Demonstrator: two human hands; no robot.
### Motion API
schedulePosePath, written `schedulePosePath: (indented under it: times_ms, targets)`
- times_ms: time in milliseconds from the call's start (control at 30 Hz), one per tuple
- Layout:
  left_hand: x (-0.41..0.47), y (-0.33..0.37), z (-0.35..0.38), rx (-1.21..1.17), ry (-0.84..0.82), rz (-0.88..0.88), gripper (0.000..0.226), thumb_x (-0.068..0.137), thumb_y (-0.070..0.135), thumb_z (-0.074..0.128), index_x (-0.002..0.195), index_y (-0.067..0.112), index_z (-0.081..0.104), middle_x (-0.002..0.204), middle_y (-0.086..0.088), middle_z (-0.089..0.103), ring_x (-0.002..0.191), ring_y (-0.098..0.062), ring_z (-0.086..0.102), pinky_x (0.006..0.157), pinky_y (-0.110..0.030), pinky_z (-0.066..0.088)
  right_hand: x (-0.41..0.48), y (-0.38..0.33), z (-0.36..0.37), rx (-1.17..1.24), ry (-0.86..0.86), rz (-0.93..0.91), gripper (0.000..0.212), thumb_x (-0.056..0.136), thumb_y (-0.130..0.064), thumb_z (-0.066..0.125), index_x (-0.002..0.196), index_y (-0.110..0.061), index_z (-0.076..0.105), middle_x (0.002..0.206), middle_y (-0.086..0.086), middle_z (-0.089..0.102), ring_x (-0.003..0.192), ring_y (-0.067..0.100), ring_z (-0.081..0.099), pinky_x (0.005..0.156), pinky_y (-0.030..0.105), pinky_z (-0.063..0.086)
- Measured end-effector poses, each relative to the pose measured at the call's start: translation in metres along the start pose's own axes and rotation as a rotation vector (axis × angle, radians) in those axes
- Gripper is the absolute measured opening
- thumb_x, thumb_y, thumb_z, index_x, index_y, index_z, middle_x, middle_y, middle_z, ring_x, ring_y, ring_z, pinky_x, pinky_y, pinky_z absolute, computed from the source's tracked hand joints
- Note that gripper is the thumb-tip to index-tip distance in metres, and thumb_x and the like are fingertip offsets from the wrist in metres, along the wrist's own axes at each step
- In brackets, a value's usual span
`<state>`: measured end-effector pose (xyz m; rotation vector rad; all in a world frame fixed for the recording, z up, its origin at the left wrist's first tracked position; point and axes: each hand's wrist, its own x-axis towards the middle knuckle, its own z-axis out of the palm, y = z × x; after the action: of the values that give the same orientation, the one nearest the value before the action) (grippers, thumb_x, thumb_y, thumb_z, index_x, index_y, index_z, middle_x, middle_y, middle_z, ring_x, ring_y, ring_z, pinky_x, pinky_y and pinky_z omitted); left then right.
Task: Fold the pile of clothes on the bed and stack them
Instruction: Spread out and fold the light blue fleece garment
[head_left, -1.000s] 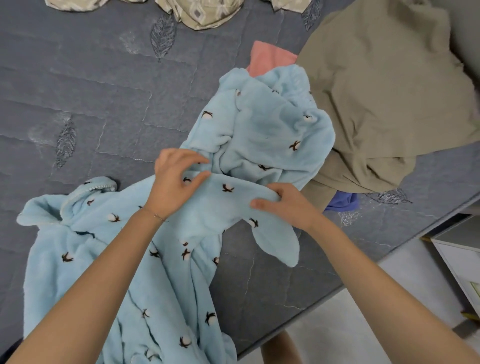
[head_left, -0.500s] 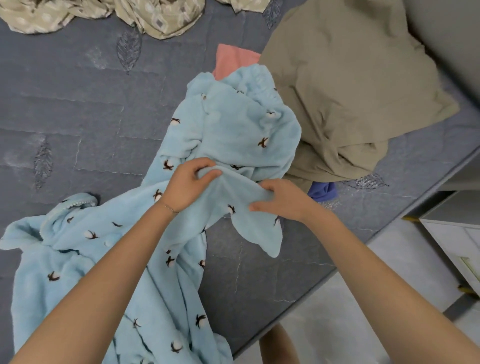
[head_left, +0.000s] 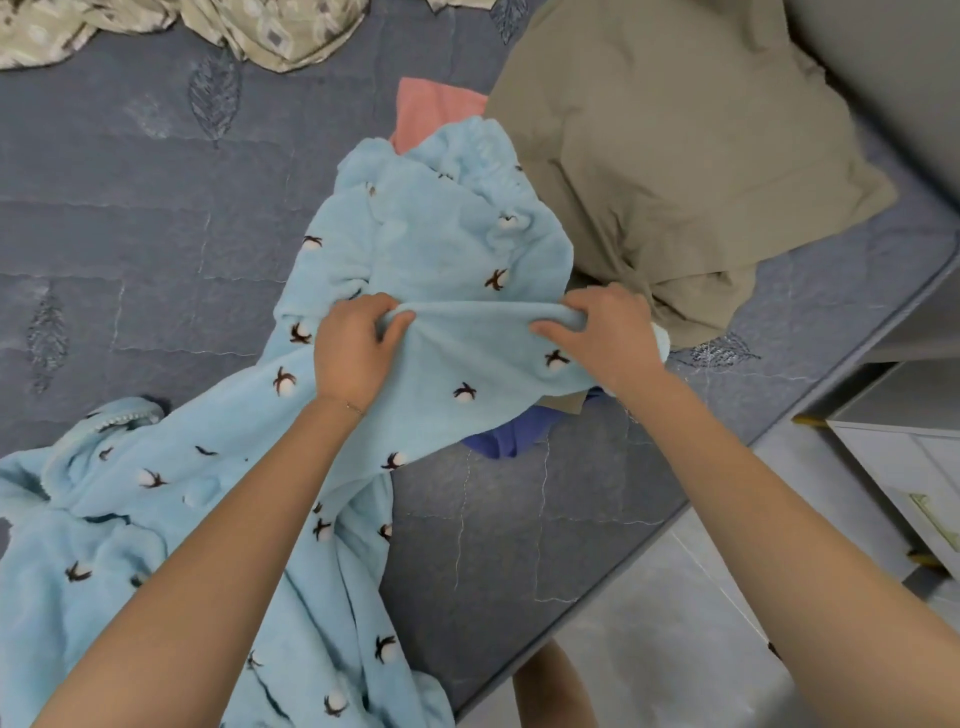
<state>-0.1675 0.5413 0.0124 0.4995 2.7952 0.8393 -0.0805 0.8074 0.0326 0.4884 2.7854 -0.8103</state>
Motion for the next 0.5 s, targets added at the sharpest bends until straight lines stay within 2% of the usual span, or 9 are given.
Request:
schedulePosePath:
  times_ms: [67,167,267,333,400,500]
  targets:
    - [-0.001,-0.002,0.004,0.131,0.039,0.079,0.028,0.096,0.034,0.052,0.098,0.01,0.066,0.091,-0.008,0.063,0.085,-0.032,0.055,0.078,-0.039,0.041,0.004,0.0,0.006,-0.015,0.009,0.022,0.034,0.088,-0.044,0.067,0.103,-0.014,0.067,0.096,0.005,0.059,0.097,0.027,0.05,0.084,0.036,0.034]
    - [-0.01,-0.003,0.001,0.21,0.12,0.171,0.033,0.096,0.031,0.054,0.12,0.012,0.063,0.119,-0.012,0.058,0.109,-0.032,0.051,0.092,-0.04,0.037,0.0,-0.008,0.013,0.056,0.123,-0.076,0.047,0.085,-0.035,0.072,0.126,-0.015,0.061,0.124,0.01,0.058,0.119,0.032,0.05,0.099,0.04,0.037]
    - [-0.024,-0.012,-0.008,0.277,0.148,0.202,0.04,0.098,0.034,0.055,0.133,0.014,0.056,0.139,-0.013,0.049,0.127,-0.031,0.045,0.107,-0.048,0.032,-0.009,-0.03,0.023,0.018,0.216,-0.222,0.053,0.084,-0.043,0.063,0.129,-0.015,0.06,0.131,0.011,0.057,0.125,0.034,0.05,0.104,0.046,0.039]
    - [-0.039,-0.023,-0.015,0.316,0.141,0.201,0.042,0.098,0.036,0.053,0.135,0.016,0.055,0.144,-0.011,0.045,0.134,-0.03,0.041,0.115,-0.048,0.02,-0.017,-0.05,0.031,-0.013,0.202,-0.273,0.054,0.085,-0.047,0.058,0.129,-0.015,0.06,0.132,0.01,0.057,0.128,0.036,0.048,0.106,0.049,0.039]
    - [-0.057,-0.038,-0.023,0.332,0.138,0.186,0.041,0.099,0.038,0.051,0.134,0.016,0.056,0.147,-0.011,0.045,0.138,-0.027,0.039,0.118,-0.044,0.012,-0.026,-0.072,0.04,-0.045,0.163,-0.313,0.055,0.085,-0.047,0.057,0.13,-0.014,0.06,0.13,0.009,0.06,0.131,0.037,0.046,0.107,0.052,0.038]
    - [-0.09,-0.067,-0.035,0.349,0.149,0.146,0.045,0.099,0.04,0.048,0.137,0.016,0.054,0.15,-0.01,0.042,0.141,-0.029,0.036,0.119,-0.047,0.011,-0.045,-0.105,0.059,-0.086,0.099,-0.366,0.059,0.085,-0.046,0.055,0.133,-0.014,0.058,0.128,0.009,0.062,0.131,0.04,0.046,0.107,0.057,0.037]
